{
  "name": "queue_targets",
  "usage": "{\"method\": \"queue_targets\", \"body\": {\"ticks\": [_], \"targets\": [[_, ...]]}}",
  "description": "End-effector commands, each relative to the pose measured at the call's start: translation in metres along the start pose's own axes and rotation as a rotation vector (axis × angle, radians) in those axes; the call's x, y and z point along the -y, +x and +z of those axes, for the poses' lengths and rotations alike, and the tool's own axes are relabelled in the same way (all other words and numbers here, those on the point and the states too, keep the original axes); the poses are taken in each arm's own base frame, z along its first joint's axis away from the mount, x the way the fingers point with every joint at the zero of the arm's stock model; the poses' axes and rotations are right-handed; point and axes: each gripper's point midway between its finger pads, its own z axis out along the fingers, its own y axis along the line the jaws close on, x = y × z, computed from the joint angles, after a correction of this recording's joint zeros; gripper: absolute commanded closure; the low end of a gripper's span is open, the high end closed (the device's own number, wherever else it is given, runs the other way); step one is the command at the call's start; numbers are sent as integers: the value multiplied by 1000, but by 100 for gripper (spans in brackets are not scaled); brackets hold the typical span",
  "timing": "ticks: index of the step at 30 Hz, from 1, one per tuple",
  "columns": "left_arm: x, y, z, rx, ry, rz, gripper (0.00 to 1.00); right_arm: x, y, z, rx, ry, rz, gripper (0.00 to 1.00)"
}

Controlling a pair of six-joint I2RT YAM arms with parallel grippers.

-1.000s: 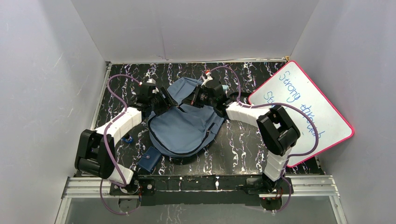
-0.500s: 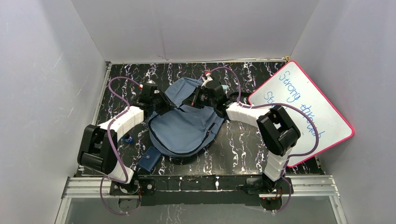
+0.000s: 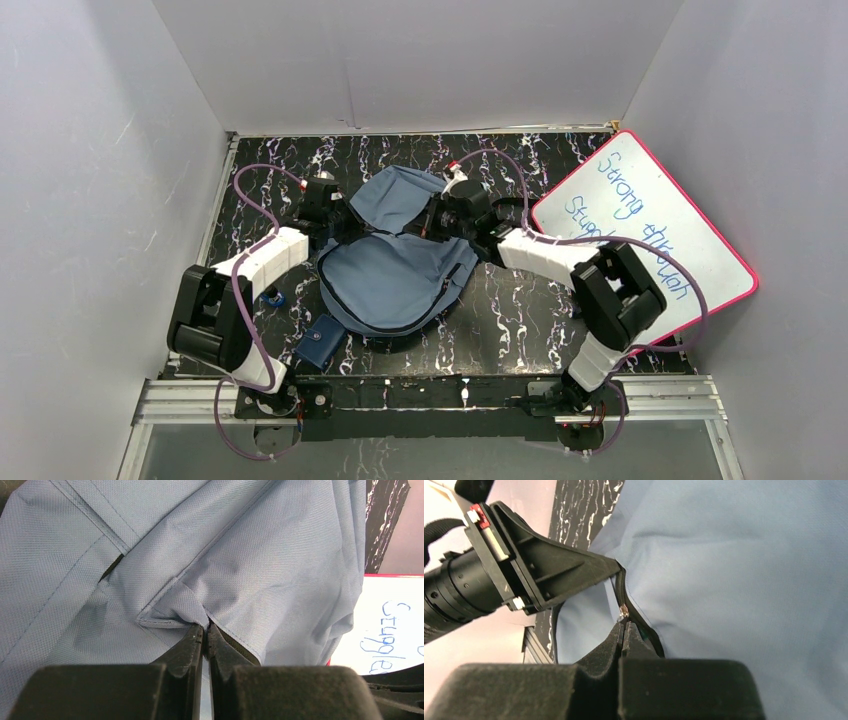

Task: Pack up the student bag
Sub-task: Zip the student bag at the center of the board.

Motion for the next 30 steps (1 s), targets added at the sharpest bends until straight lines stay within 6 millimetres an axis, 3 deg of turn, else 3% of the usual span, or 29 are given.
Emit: {"method": "queue_targets", "body": {"ticks": [1,18,30], "targets": [[-7,-15,-1,46,-41,23,99,-8,-24,-27,104,18,-64,100],[-17,-38,2,75,-68,32,99,58,-18,-92,178,350,-162,100],[-22,-48,5,78,-81,35,99,89,-15,-121,151,495,-231,100]]}}
